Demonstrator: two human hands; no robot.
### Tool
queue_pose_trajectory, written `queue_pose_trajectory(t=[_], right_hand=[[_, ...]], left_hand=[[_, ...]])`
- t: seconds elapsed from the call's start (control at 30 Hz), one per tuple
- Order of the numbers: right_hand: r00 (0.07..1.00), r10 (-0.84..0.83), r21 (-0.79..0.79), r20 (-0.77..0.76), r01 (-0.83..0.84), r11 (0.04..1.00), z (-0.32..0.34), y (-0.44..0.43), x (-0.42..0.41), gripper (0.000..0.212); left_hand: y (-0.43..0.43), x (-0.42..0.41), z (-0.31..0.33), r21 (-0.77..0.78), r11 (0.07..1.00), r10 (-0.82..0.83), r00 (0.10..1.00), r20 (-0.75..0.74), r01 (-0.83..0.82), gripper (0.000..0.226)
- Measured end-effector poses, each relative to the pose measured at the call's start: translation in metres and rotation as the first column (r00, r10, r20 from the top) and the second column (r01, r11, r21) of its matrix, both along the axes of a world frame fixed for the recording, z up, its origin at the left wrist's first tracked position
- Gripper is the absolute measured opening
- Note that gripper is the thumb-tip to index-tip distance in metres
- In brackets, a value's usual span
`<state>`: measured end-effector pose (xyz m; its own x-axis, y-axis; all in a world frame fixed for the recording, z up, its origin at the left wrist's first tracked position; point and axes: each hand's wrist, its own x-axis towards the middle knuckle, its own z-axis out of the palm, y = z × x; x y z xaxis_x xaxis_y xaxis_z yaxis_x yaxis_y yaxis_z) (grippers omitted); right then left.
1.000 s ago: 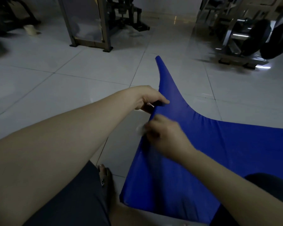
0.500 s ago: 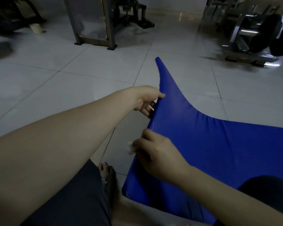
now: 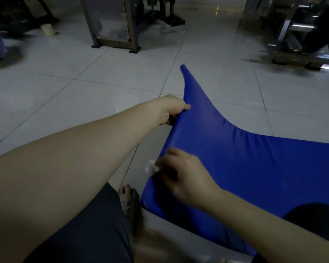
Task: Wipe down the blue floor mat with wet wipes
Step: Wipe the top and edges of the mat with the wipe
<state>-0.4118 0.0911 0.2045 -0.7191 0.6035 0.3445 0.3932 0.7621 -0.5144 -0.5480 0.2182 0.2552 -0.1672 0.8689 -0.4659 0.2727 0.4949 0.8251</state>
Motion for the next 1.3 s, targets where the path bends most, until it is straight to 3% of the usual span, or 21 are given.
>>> queue_pose_trajectory(t=[0.07,0.1,0.17,0.27,0.33,0.4,0.47,0.53,0.6,0.67,0.73,0.8,0.87,0.93,1.03,1.1,1.17,1.23,1.3], right_hand=[[0.992,0.098,0.099,0.077,-0.106,0.989,-0.002,0.000,0.000,0.019],[0.992,0.071,0.152,0.104,-0.087,0.985,0.000,0.010,0.000,0.020],[0.993,-0.112,0.176,0.039,0.104,0.979,0.002,0.042,0.004,0.013],[0.907,-0.417,0.088,-0.053,0.420,0.903,0.005,0.085,0.015,0.008],[0.891,-0.451,0.075,-0.056,0.454,0.888,0.002,0.082,0.013,0.013],[0.951,-0.310,0.071,-0.011,0.310,0.948,-0.002,0.059,0.007,0.009],[0.998,-0.039,0.039,0.047,0.037,0.999,-0.008,0.027,0.000,0.011],[0.975,0.199,0.037,0.101,-0.204,0.978,-0.016,-0.002,-0.006,0.014],[0.948,0.280,0.093,0.153,-0.296,0.951,-0.022,-0.005,-0.010,0.015],[0.980,0.160,0.163,0.114,-0.178,0.971,-0.021,0.018,-0.010,0.014],[0.996,-0.087,0.208,0.021,0.081,0.975,-0.012,0.052,-0.003,0.013],[0.949,-0.310,0.170,-0.047,0.314,0.934,-0.004,0.081,0.007,0.011],[0.919,-0.388,0.109,-0.075,0.394,0.913,-0.005,0.087,0.009,0.009],[0.947,-0.314,0.120,-0.069,0.320,0.940,-0.010,0.069,0.003,0.007],[1.000,-0.007,0.092,0.000,0.007,0.996,-0.019,0.022,-0.006,0.010],[0.979,0.192,0.078,0.061,-0.196,0.977,-0.023,0.000,-0.007,0.010],[0.964,0.246,0.122,0.104,-0.258,0.958,-0.024,0.002,-0.006,0.015],[0.993,0.096,0.173,0.063,-0.106,0.979,-0.019,0.027,-0.002,0.019],[0.978,-0.206,0.156,-0.001,0.204,0.967,-0.013,0.063,0.006,0.013]], left_hand=[[-0.001,0.001,-0.001,0.015,1.000,-0.009,1.000,-0.029,0.009,0.020],[-0.002,0.002,0.000,0.016,1.000,-0.018,0.999,-0.042,0.019,0.020],[-0.002,0.007,0.003,0.006,0.999,-0.054,0.996,-0.067,0.054,0.021],[-0.003,0.013,0.008,-0.066,0.989,-0.133,0.991,-0.025,0.131,0.019],[0.001,0.011,0.006,-0.085,0.987,-0.141,0.990,-0.027,0.138,0.016],[0.006,0.007,0.000,-0.053,0.992,-0.119,0.989,-0.092,0.115,0.015],[0.009,0.001,-0.004,-0.027,0.993,-0.113,0.987,-0.111,0.111,0.016],[0.011,-0.002,-0.006,-0.023,0.991,-0.131,0.983,-0.129,0.129,0.017],[0.011,-0.002,-0.007,-0.012,0.990,-0.142,0.975,-0.170,0.142,0.017],[0.010,0.000,-0.006,0.001,0.988,-0.149,0.967,-0.204,0.153,0.015],[0.008,0.003,-0.005,0.013,0.983,-0.171,0.950,-0.261,0.181,0.019],[0.007,0.005,-0.004,0.011,0.973,-0.214,0.922,-0.324,0.230,0.028],[0.008,0.005,-0.005,0.013,0.967,-0.234,0.907,-0.349,0.254,0.032],[0.010,0.005,-0.007,0.020,0.969,-0.224,0.911,-0.347,0.246,0.029],[0.011,0.001,-0.007,0.021,0.982,-0.173,0.948,-0.267,0.185,0.021],[0.011,-0.002,-0.007,0.021,0.985,-0.157,0.951,-0.266,0.169,0.020],[0.011,-0.002,-0.007,0.016,0.985,-0.161,0.946,-0.283,0.172,0.020],[0.011,-0.001,-0.005,-0.001,0.983,-0.178,0.941,-0.287,0.185,0.019],[0.011,0.000,-0.004,-0.035,0.976,-0.216,0.933,-0.289,0.215,0.015]])
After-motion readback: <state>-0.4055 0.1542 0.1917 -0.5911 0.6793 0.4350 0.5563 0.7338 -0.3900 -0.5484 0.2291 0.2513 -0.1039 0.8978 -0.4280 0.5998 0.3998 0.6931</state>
